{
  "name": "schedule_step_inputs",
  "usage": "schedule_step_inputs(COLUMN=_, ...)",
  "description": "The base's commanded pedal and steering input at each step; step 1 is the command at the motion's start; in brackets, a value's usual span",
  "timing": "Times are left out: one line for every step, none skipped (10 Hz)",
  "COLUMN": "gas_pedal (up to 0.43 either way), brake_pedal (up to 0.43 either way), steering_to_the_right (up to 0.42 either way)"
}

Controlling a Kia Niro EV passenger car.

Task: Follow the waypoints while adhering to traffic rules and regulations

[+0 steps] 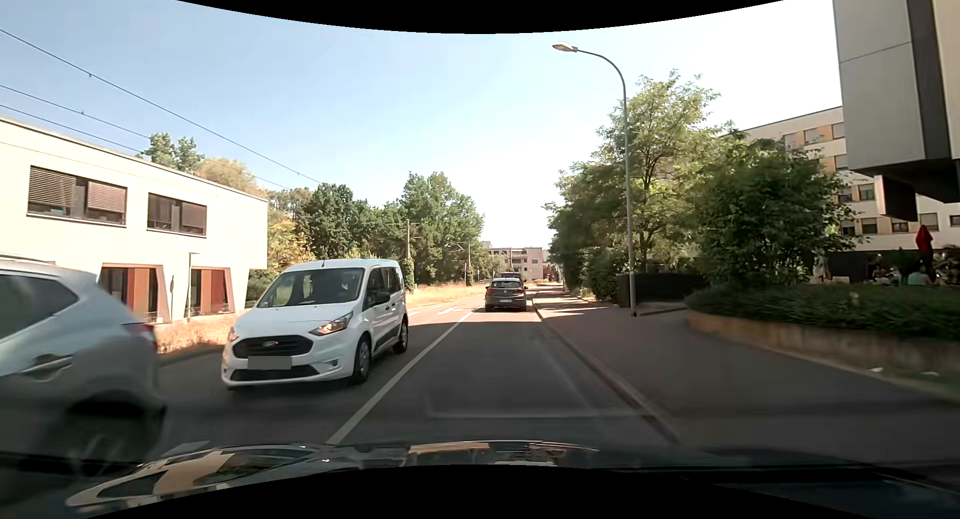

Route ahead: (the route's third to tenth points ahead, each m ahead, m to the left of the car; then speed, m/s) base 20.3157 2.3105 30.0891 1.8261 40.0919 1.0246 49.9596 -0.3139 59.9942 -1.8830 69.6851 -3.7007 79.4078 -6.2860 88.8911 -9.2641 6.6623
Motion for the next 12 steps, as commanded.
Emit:
schedule_step_inputs(gas_pedal=0.130, brake_pedal=0.000, steering_to_the_right=0.000)
schedule_step_inputs(gas_pedal=0.130, brake_pedal=0.000, steering_to_the_right=0.000)
schedule_step_inputs(gas_pedal=0.130, brake_pedal=0.000, steering_to_the_right=0.000)
schedule_step_inputs(gas_pedal=0.130, brake_pedal=0.000, steering_to_the_right=0.001)
schedule_step_inputs(gas_pedal=0.130, brake_pedal=0.000, steering_to_the_right=0.002)
schedule_step_inputs(gas_pedal=0.130, brake_pedal=0.000, steering_to_the_right=0.002)
schedule_step_inputs(gas_pedal=0.130, brake_pedal=0.000, steering_to_the_right=0.002)
schedule_step_inputs(gas_pedal=0.130, brake_pedal=0.000, steering_to_the_right=0.002)
schedule_step_inputs(gas_pedal=0.130, brake_pedal=0.000, steering_to_the_right=0.004)
schedule_step_inputs(gas_pedal=0.130, brake_pedal=0.000, steering_to_the_right=0.007)
schedule_step_inputs(gas_pedal=0.130, brake_pedal=0.000, steering_to_the_right=0.008)
schedule_step_inputs(gas_pedal=0.130, brake_pedal=0.000, steering_to_the_right=0.010)
